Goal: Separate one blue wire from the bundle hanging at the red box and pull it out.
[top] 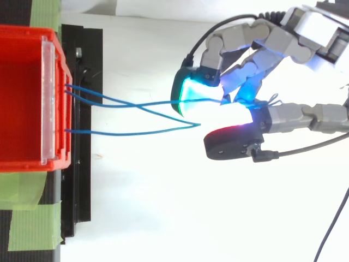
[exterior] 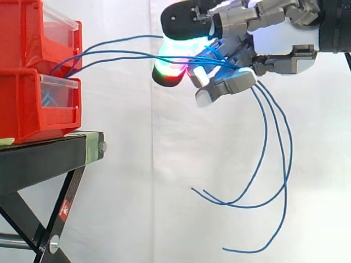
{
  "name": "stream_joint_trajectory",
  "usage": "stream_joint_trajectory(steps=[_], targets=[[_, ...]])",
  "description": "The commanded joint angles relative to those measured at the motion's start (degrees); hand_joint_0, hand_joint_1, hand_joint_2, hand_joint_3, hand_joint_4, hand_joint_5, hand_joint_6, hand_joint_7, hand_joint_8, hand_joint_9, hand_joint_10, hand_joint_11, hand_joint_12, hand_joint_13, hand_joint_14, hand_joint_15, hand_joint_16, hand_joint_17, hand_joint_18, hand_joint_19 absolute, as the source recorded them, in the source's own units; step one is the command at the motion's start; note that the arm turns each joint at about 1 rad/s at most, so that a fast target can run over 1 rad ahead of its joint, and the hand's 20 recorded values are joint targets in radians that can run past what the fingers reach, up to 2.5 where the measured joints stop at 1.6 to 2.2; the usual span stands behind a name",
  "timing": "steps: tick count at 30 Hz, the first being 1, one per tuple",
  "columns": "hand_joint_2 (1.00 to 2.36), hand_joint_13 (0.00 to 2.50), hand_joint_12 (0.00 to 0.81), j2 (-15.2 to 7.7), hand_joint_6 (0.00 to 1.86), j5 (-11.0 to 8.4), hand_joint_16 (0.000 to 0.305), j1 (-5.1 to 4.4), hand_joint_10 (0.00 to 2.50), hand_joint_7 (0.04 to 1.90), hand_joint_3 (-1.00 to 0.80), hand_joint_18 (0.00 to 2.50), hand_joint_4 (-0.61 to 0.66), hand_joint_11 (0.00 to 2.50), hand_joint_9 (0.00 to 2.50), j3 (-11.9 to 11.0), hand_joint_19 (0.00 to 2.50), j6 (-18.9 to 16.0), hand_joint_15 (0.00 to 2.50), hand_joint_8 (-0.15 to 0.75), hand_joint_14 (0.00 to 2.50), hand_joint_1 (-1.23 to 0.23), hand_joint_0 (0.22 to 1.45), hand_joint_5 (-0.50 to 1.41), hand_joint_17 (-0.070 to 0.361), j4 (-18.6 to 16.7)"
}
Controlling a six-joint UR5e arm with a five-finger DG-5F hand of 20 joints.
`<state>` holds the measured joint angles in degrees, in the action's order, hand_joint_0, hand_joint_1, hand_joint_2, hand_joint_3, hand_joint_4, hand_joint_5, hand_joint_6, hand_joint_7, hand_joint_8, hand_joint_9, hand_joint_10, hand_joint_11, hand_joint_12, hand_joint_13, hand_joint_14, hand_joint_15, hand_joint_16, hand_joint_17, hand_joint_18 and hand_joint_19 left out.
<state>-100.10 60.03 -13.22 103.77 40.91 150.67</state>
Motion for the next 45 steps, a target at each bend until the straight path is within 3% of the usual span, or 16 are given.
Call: stream_joint_trajectory(steps=[1, 5, 7, 16, 22, 27, 34, 45], targets=[[1.02, 1.38, 0.305, 0.17, 0.79, -0.35, 0.047, 0.03, 0.02, 1.03, -0.24, 0.62, 0.20, 1.19, 1.07, 0.03, 0.66, 7.87, 1.60, 0.330, 0.21, -0.72, 0.67, -0.20, 0.106, -0.03], [1.02, 1.38, 0.302, 0.17, 0.79, -0.96, 0.047, 0.03, 0.02, 1.03, -0.24, 0.61, 0.21, 1.18, 1.06, -0.06, 0.66, 10.50, 1.61, 0.333, 0.20, -0.72, 0.68, -0.20, 0.106, -0.11], [1.02, 1.38, 0.305, 0.08, 0.79, -1.23, 0.047, 0.03, 0.02, 1.04, -0.26, 0.61, 0.21, 1.18, 1.06, 0.03, 0.66, 14.46, 1.60, 0.328, 0.20, -0.72, 0.68, -0.20, 0.106, -0.03], [1.02, 1.37, 0.307, 0.26, 0.76, -1.49, 0.046, 0.30, 0.02, 1.06, -0.31, 0.59, 0.22, 1.15, 1.02, 0.03, 0.67, 19.64, 1.63, 0.328, 0.14, -0.74, 0.69, -0.19, 0.105, -0.29], [1.02, 1.37, 0.310, 1.75, 0.75, -2.90, 0.046, 0.56, 0.02, 1.07, -0.31, 0.58, 0.22, 1.14, 1.02, 0.03, 0.66, 23.60, 1.63, 0.328, 0.12, -0.74, 0.69, -0.19, 0.104, -0.91], [1.02, 1.36, 0.305, 3.25, 0.75, -2.72, 0.046, 0.65, 0.02, 1.07, -0.32, 0.58, 0.22, 1.14, 1.01, 0.03, 0.67, 27.38, 1.65, 0.329, 0.10, -0.74, 0.69, -0.19, 0.104, -0.99], [1.02, 1.36, 0.309, 3.69, 0.75, -2.55, 0.046, 0.91, 0.02, 1.08, -0.32, 0.58, 0.22, 1.14, 1.01, 0.03, 0.67, 32.39, 1.64, 0.325, 0.11, -0.74, 0.69, -0.19, 0.104, -2.49], [1.02, 1.36, 0.311, 3.69, 0.74, -2.46, 0.046, 1.44, 0.02, 1.08, -0.33, 0.57, 0.22, 1.13, 1.00, -0.06, 0.67, 34.58, 1.64, 0.325, 0.09, -0.75, 0.69, -0.19, 0.104, -3.45]])
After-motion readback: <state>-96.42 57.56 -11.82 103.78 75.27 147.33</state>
